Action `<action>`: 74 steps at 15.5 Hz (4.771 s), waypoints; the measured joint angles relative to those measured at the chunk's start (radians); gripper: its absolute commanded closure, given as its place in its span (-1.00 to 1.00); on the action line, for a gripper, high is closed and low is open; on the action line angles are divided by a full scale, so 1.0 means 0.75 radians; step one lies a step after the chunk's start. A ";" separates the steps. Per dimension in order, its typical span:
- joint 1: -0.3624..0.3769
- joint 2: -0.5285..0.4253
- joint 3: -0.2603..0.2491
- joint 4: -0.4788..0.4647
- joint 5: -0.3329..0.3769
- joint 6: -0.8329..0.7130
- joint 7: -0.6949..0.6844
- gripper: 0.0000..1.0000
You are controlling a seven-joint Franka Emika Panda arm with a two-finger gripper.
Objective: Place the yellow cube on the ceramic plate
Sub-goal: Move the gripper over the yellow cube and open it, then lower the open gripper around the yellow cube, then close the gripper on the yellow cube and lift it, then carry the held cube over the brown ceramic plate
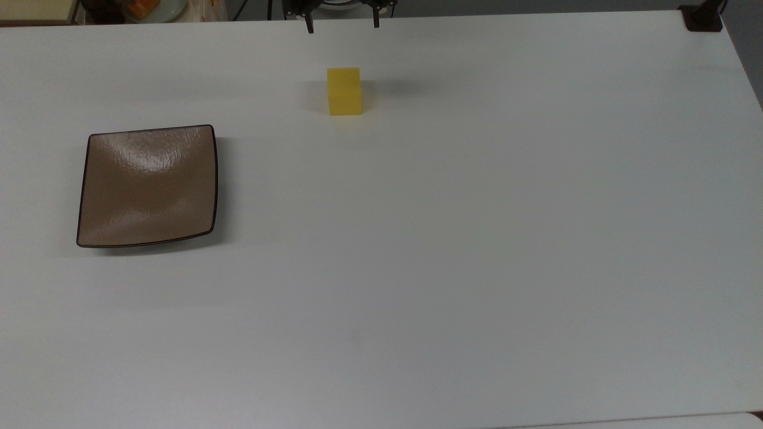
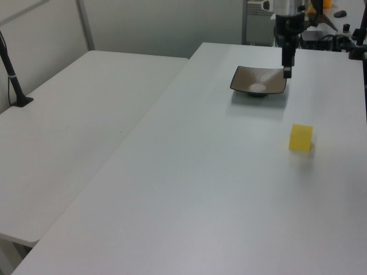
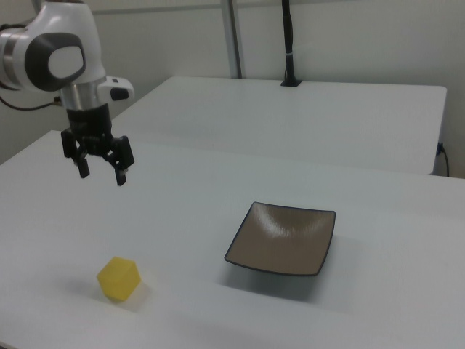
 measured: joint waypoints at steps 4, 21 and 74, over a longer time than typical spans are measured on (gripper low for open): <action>0.023 -0.067 0.001 -0.132 0.000 0.001 -0.006 -1.00; 0.031 -0.167 0.001 -0.750 -0.018 0.737 -0.005 -1.00; -0.049 -0.080 -0.013 -0.352 -0.059 0.408 -0.013 0.48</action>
